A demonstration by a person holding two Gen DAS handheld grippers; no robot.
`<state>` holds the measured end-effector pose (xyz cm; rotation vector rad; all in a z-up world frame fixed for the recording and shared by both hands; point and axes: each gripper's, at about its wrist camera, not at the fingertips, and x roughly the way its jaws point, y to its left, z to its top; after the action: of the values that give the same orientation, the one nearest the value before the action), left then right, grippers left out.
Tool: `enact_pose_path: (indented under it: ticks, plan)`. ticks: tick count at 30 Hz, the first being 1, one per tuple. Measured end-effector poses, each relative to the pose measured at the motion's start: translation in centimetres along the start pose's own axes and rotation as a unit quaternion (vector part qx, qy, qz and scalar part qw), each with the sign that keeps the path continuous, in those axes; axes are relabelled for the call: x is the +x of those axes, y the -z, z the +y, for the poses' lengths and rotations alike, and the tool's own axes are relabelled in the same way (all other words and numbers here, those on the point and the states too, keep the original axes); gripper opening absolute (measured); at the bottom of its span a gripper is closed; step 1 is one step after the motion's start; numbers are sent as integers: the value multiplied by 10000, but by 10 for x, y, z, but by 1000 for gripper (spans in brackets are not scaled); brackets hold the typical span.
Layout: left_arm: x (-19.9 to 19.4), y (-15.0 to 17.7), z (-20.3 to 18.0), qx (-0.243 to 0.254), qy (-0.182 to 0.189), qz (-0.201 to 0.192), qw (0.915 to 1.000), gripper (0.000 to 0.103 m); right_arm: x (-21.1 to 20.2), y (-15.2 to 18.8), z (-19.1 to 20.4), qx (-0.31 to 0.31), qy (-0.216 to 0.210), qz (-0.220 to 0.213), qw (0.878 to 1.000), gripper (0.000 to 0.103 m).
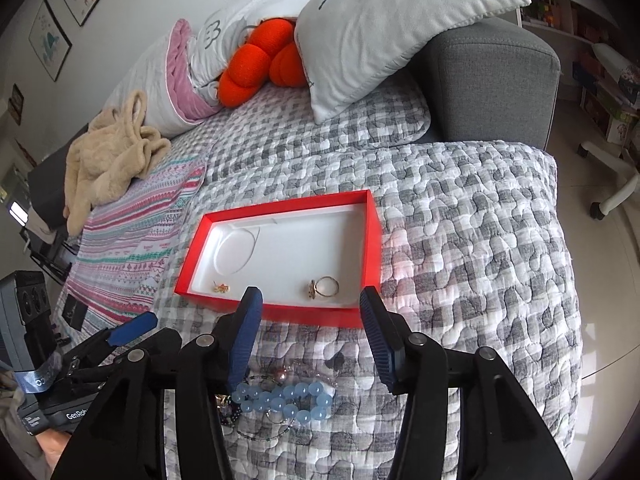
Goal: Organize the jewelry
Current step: 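Lower the earring into the red box with the left gripper while the right gripper drops the ring in, then grasp the dark red garnet bracelet with the left gripper while the right gripper grasps the light blue bracelet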
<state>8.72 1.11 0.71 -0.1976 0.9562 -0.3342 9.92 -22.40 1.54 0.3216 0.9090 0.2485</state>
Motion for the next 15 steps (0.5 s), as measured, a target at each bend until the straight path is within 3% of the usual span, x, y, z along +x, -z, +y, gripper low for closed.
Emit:
enact_pose_path:
  ticks: [8,15]
  plan:
    - [-2,28,11,-169,-194,506,9984,87,-2,32,-3,-84,514,547,9971,61]
    - [-7,45,13,-54,-247,614,9978,87,-1,55,-4,64,550,902,9944,61]
